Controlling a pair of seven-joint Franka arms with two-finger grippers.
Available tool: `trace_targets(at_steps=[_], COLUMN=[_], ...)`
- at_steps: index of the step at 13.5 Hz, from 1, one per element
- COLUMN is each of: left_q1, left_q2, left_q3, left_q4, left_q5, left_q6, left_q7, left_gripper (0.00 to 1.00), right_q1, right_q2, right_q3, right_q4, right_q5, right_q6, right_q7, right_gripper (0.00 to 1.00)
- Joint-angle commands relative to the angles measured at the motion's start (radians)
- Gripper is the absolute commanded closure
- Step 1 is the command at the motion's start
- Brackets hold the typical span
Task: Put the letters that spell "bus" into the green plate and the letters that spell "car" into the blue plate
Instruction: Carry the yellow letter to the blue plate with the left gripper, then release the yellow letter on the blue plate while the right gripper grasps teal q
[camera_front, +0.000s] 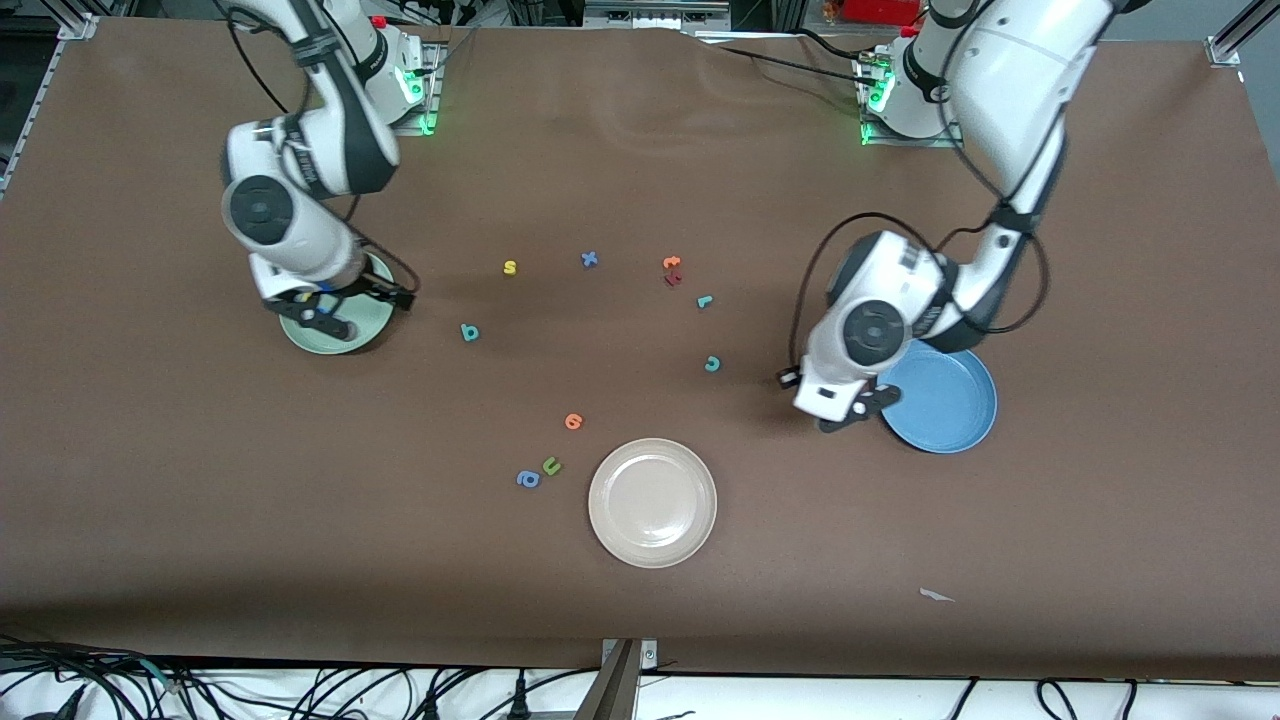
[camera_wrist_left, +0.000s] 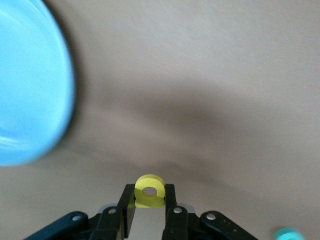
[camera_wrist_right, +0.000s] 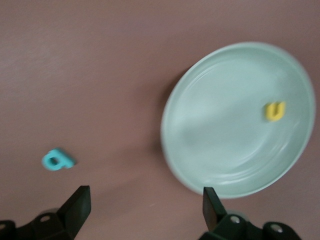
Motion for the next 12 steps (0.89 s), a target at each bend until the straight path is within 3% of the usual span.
trace_targets(at_steps=[1,5,8,11,12], left_q1=[0.098,0.2,0.22,0.262,0.277], left_q2=[-0.059,-0.07,-0.094,-0.15,-0.151], left_q3=[-0.008,-0.008,-0.01,-0.01,-0.011], left_q4=[-0.021,-0.053,-0.179,-0.337,-0.371], left_q5=[0.034,0.046,0.099,0.172,0.183], left_q6=[-0.071,-0.008,0.186,0.399,0.459], left_q7=[0.215,0.403,0.403,0.414,0.415], left_gripper=[0.76,0.76,0.76,0.74,0.66], right_q1=[-0.004,0.001,0.005,0.004,0.004], right_q2=[0.121,0.24,0.301,0.32,0.32], right_q3=[0.052,0.065,0.096,0.113,0.115], right_q4=[0.106,0.146,0.158,0.158,0.16], right_q5=[0.007,0.0,0.007,0.013,0.013], right_q6=[-0.001,0.116,0.222,0.241,0.241], right_q7=[0.065,0.048,0.059,0.059,0.059], right_gripper=[0.02,0.02,0.03,0.09,0.14])
